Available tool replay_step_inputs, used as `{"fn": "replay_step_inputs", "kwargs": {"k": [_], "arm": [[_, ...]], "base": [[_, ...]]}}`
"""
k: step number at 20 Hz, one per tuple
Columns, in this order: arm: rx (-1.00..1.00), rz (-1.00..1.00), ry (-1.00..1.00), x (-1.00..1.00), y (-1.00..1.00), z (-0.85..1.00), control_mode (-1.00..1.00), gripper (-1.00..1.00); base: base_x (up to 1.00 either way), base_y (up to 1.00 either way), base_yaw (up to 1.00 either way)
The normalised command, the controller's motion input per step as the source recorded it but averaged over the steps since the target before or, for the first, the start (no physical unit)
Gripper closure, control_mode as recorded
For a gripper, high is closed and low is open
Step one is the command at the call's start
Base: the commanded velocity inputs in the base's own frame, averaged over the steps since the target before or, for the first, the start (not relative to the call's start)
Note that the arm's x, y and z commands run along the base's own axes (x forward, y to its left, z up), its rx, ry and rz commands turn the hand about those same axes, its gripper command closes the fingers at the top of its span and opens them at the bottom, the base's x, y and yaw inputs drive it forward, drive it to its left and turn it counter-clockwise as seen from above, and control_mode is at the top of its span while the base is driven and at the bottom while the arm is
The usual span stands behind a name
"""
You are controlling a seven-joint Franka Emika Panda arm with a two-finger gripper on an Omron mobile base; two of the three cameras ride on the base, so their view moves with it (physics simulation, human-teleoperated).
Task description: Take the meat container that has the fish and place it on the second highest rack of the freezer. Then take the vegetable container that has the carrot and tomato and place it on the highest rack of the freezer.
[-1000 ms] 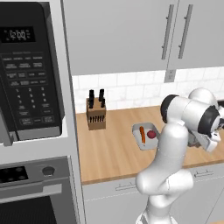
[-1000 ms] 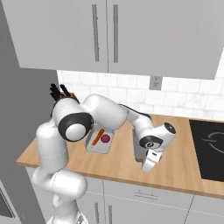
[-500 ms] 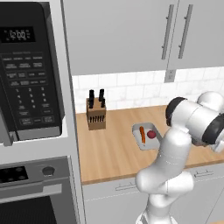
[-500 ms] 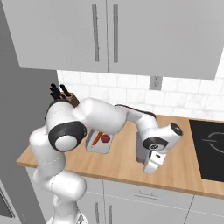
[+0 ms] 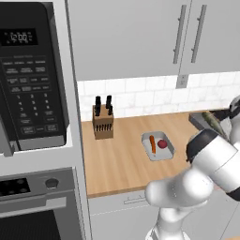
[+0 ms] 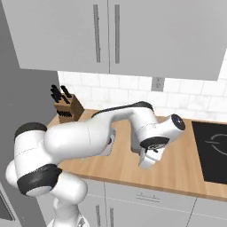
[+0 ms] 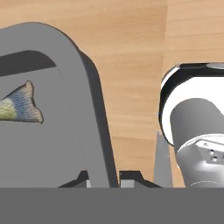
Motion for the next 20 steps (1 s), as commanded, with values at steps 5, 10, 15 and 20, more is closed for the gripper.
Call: {"fn": "replay_step_inputs", "kwargs": {"k": [5, 10, 15, 20], "arm": [[0.0, 0.0, -0.02, -0.53, 0.6, 0.91, -1.0, 1.0], [0.0, 0.0, 0.0, -0.53, 0.75, 0.82, -1.0, 1.0], [0.0, 0.0, 0.0, -0.45, 0.84, 0.74, -1.0, 1.0], [0.0, 0.0, 0.0, -0.46, 0.83, 0.63, -1.0, 1.0]], "base": [[0.0, 0.0, 0.0], [0.0, 0.0, 0.0], [0.0, 0.0, 0.0], [0.0, 0.0, 0.0]]}}
